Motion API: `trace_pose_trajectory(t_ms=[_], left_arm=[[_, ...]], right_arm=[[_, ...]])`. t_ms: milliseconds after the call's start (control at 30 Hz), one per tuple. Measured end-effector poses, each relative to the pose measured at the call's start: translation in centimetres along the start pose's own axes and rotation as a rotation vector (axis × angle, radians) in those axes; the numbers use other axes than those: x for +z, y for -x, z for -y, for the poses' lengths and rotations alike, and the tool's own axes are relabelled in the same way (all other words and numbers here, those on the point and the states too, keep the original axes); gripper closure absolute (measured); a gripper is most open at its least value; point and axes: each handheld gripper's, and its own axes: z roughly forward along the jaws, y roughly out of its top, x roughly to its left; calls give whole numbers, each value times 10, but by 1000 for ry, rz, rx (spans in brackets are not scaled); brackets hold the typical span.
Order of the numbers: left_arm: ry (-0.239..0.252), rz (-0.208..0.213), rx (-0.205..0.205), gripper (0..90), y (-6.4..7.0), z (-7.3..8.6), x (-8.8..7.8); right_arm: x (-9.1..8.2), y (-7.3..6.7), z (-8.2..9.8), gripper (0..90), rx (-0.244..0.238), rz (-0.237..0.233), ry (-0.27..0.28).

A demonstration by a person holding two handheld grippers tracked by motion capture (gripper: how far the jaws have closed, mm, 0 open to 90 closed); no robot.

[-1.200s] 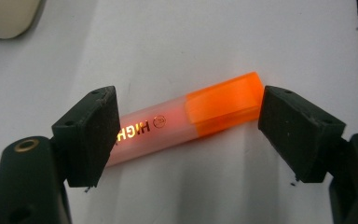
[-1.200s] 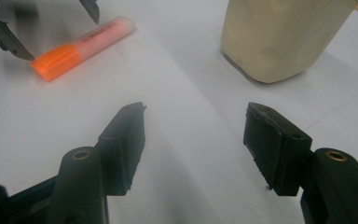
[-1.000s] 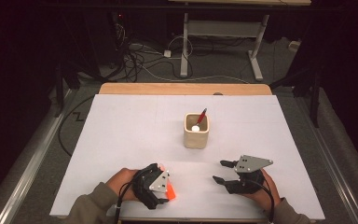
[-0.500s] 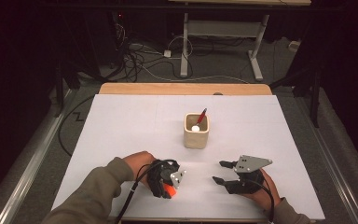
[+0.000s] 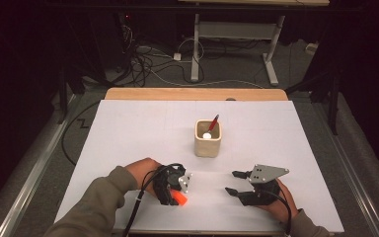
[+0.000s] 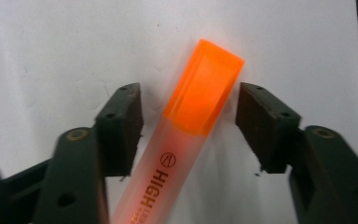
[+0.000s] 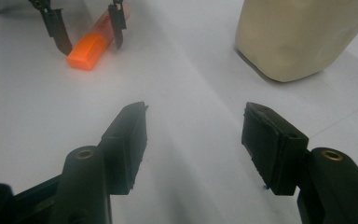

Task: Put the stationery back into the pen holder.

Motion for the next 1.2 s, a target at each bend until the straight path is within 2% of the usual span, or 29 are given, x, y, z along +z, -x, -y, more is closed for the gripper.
trace_pose_trajectory(t_ms=[267,433,467,567,667,700,767,800,900,933,967,1000,1033,1067,1100,1133,1167,1200], left_arm=[[37,4,-19,643,-5,5,-1],[51,16,-23,645,-7,7,-1],[47,9,-11,646,-7,7,-1],[52,-4,-15,647,-5,7,-2],[101,-35,-35,647,-4,10,-4],[101,-35,-35,648,-4,10,-4],[137,-78,-36,648,-2,12,-8],[191,-102,-60,648,0,15,-12],[246,-167,-103,648,4,22,-17],[274,-182,-119,648,5,24,-19],[274,-182,-119,648,5,24,-19],[325,-241,-154,648,9,29,-22],[361,-251,-174,648,11,31,-24],[361,-251,-174,648,11,31,-24],[406,-324,-207,648,14,36,-27],[406,-324,-207,648,14,36,-27],[475,-350,-245,648,15,41,-29],[503,-371,-266,648,16,44,-29]], right_arm=[[1,-1,-1,413,-4,-5,-2],[0,-1,0,413,-1,-3,-2],[0,-1,-1,415,-1,-4,-1],[-1,-1,-1,416,5,-2,3],[-3,0,-1,418,7,10,18],[-4,1,-2,418,7,13,26],[-6,1,-2,417,11,20,32],[-9,3,-2,417,17,39,47],[-12,4,-2,418,26,54,65],[-13,5,-2,417,29,60,69],[-13,5,-2,417,29,60,69],[-14,5,-2,417,30,68,80],[-14,6,-2,417,28,71,83],[-14,6,-2,417,28,71,83],[-15,6,-2,418,35,78,92],[-15,6,-2,418,35,78,92],[-16,6,-2,419,37,87,99],[-17,6,-3,419,40,87,104]])
